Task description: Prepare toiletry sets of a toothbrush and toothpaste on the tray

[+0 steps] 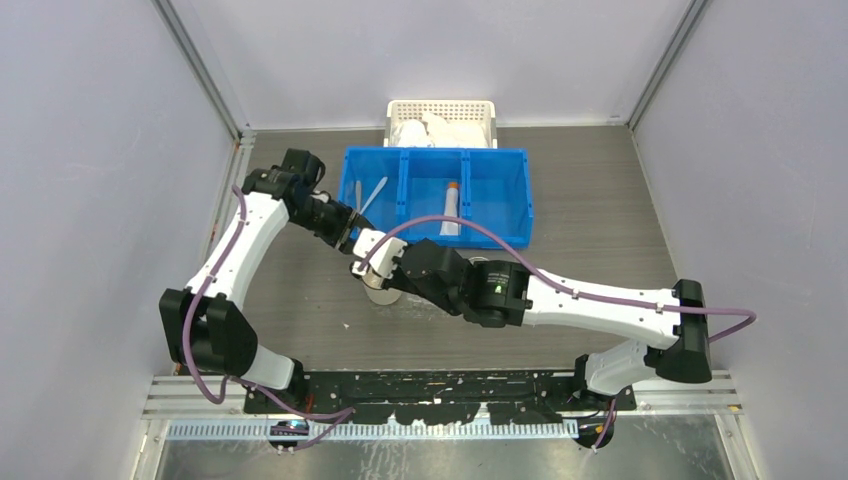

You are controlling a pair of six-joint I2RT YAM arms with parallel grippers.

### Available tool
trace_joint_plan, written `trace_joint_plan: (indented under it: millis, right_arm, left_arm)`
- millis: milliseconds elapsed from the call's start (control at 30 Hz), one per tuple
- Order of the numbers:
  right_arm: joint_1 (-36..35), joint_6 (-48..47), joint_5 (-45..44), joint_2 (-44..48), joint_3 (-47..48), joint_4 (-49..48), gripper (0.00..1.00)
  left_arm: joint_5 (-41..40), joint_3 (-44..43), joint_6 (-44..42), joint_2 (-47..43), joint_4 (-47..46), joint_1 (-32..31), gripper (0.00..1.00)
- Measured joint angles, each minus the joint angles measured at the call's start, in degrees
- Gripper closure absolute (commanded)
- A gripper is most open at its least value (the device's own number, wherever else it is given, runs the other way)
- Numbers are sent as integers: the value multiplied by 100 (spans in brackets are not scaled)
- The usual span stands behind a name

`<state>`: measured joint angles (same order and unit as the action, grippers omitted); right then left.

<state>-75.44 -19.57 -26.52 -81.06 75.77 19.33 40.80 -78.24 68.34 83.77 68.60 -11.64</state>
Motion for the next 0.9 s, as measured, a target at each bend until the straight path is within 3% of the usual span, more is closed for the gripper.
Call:
trace_joint_plan:
  millis: [200, 233, 267, 300, 333, 500, 700, 800, 900]
  right_arm:
    - [55, 76, 28, 0, 280, 426, 88]
    - [61, 87, 13, 0, 330, 496, 88]
    - [66, 101, 0, 0, 365, 542, 88]
    - [72, 129, -31, 0, 409, 590, 88]
    - [81, 190, -50, 0, 466, 638, 88]
    - [39, 522, -42, 131, 938, 1108, 88]
    - [17, 879, -153, 146, 1858, 1799, 88]
    - [17, 1172, -278, -114, 2811, 2636, 86]
    - [20, 1637, -431, -804, 4395, 3866, 85]
  left_arm:
    - [177, -4, -140, -2, -417, -76, 75]
    - [229, -4, -195, -7, -542, -90, 66]
    - [280, -4, -264, -20, -682, -103, 49]
    - [326, -4, -337, -48, -857, -116, 11]
    - [332, -4, -437, -83, -988, -125, 2]
    - [11, -70, -938, -297, -1805, -46, 0]
    - [-409, -334, -1467, -352, -1845, -31, 0]
    - [-850, -640, -1810, -391, -1633, -28, 0]
    - [-1274, -951, -2118, -522, -1462, -28, 0]
